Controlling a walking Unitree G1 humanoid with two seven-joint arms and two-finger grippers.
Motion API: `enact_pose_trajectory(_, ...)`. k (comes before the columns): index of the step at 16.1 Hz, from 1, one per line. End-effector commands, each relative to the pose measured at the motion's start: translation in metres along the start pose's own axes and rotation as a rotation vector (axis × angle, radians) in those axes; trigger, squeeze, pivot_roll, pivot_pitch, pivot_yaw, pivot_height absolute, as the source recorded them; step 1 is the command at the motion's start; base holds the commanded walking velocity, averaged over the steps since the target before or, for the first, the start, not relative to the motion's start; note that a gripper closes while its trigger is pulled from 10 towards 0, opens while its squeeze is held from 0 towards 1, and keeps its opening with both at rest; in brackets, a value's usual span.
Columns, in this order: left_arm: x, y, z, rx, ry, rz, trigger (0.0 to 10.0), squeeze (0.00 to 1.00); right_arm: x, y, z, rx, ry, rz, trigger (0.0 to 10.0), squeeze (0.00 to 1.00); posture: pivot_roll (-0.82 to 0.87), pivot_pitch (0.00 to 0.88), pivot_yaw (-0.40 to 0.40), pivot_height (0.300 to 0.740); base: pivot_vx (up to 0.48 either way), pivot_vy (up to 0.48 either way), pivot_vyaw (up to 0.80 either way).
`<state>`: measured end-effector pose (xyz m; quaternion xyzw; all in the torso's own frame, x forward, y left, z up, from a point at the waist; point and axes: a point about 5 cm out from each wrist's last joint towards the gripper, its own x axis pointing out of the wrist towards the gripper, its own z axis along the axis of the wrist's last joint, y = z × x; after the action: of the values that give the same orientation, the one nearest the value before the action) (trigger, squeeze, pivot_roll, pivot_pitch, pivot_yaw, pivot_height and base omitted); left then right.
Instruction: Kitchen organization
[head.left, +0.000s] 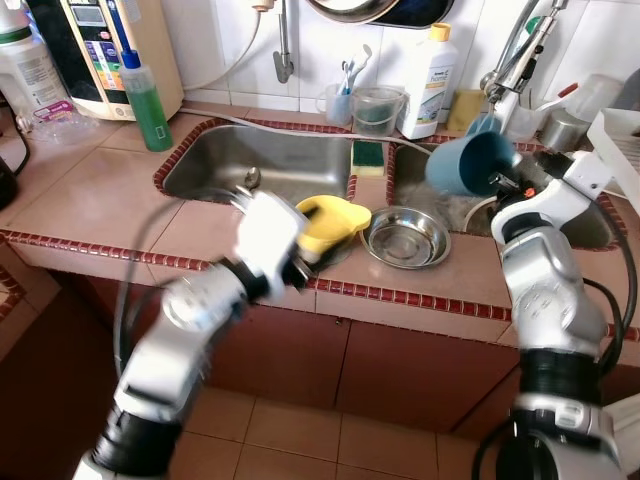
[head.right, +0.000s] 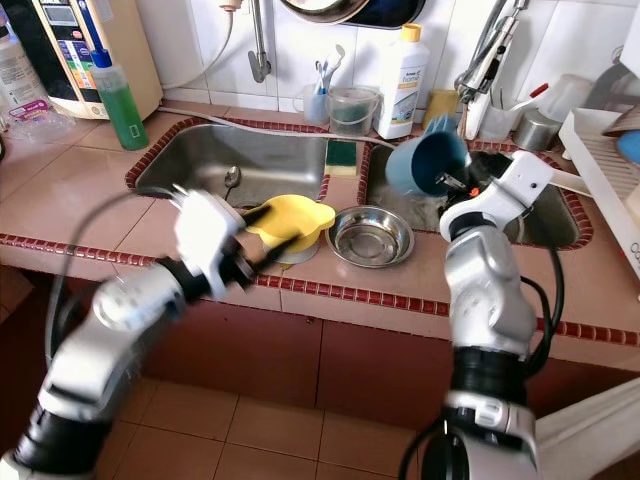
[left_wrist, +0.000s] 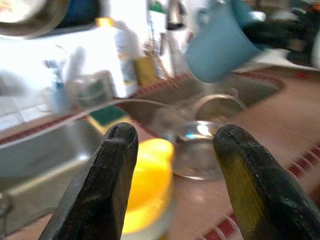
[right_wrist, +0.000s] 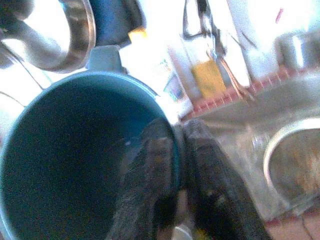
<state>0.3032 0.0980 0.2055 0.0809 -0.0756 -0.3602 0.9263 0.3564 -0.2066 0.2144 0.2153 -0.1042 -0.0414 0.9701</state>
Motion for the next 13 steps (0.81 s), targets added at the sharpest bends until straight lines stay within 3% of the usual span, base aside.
enact_pose_trajectory(1, 0.0, 0.012, 0.004, -0.026, -0.025, 0.055, 10.0, 0.0, -0.003, 0.009, 0.012, -0.06, -0.09, 0.054, 10.0, 0.0, -0.16, 0.039, 0.02, 0.74, 0.0, 0.0, 0.0)
enact_pose_trajectory(2, -0.003, 0.028, 0.004, -0.042, -0.05, 0.131, 10.0, 0.0, -0.01, 0.014, 0.016, -0.143, -0.168, 0.095, 10.0, 0.0, -0.16, 0.033, 0.025, 0.74, 0.0, 0.0, 0.0)
enact_pose_trajectory(5, -0.008, 0.049, -0.006, -0.09, -0.021, 0.231, 10.0, 0.0, -0.022, 0.021, 0.011, -0.291, -0.236, 0.136, 10.0, 0.0, -0.17, 0.029, 0.035, 0.74, 0.0, 0.0, 0.0)
enact_pose_trajectory(8, -0.012, 0.067, -0.009, -0.162, -0.021, 0.316, 10.0, 0.0, -0.029, 0.021, 0.003, -0.359, -0.258, 0.138, 10.0, 0.0, -0.16, 0.022, 0.036, 0.74, 0.0, 0.137, 0.0)
enact_pose_trajectory(13, -0.014, 0.081, -0.013, -0.156, 0.0, 0.379, 10.0, 0.0, -0.031, 0.03, -0.004, -0.395, -0.271, 0.174, 10.0, 0.0, -0.16, 0.005, 0.03, 0.74, 0.0, 0.462, 0.0)
